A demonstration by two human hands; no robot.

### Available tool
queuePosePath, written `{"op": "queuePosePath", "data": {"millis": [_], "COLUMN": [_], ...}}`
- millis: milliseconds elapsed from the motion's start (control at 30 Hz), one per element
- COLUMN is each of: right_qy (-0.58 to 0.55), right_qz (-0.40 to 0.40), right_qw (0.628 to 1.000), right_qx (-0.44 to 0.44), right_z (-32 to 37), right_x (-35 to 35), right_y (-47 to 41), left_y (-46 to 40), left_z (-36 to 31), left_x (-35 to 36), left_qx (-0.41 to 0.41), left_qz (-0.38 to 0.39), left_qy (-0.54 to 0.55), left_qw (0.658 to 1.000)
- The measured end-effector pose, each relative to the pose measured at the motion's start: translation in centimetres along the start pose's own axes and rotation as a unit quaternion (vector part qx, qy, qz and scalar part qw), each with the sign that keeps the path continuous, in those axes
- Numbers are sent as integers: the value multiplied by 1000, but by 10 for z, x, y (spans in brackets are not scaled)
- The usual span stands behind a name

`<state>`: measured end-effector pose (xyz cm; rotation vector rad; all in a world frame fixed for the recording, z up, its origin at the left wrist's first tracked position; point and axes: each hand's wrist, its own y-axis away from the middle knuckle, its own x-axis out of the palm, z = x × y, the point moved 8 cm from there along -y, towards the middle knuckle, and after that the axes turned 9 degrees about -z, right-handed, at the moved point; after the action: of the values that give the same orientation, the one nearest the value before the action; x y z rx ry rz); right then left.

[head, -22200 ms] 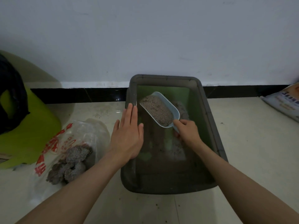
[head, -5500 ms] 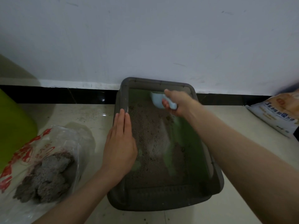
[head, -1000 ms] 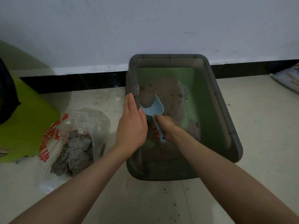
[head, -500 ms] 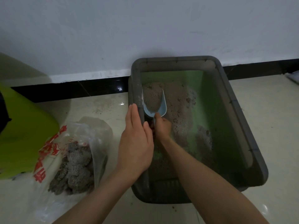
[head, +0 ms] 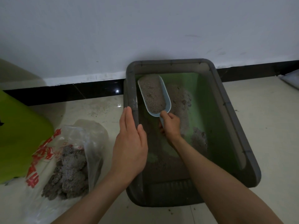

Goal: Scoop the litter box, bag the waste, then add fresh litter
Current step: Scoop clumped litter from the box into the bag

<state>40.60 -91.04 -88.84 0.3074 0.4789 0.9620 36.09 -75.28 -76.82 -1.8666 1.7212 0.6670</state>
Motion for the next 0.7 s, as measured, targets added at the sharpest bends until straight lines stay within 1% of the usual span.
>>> {"op": "queuePosePath", "data": {"millis": [167, 467, 533, 700], "right_qy": [43, 167, 166, 117], "right_qz": [61, 46, 33, 4], "right_qw": [997, 985, 986, 992], "right_qx": [17, -13, -4, 44], "right_z": [16, 59, 69, 75], "right_x": [-12, -44, -49, -54], "right_y": [8, 8, 7, 8], "left_y": [1, 0, -1, -1], "left_z": [-1, 1, 1, 2], "left_x": [-1, -1, -1, -1], "left_qx": [0, 2, 2, 6], "left_qz": [-2, -5, -7, -13], "left_qy": [1, 8, 8, 3], "left_qw": [1000, 1000, 1000, 1000]}}
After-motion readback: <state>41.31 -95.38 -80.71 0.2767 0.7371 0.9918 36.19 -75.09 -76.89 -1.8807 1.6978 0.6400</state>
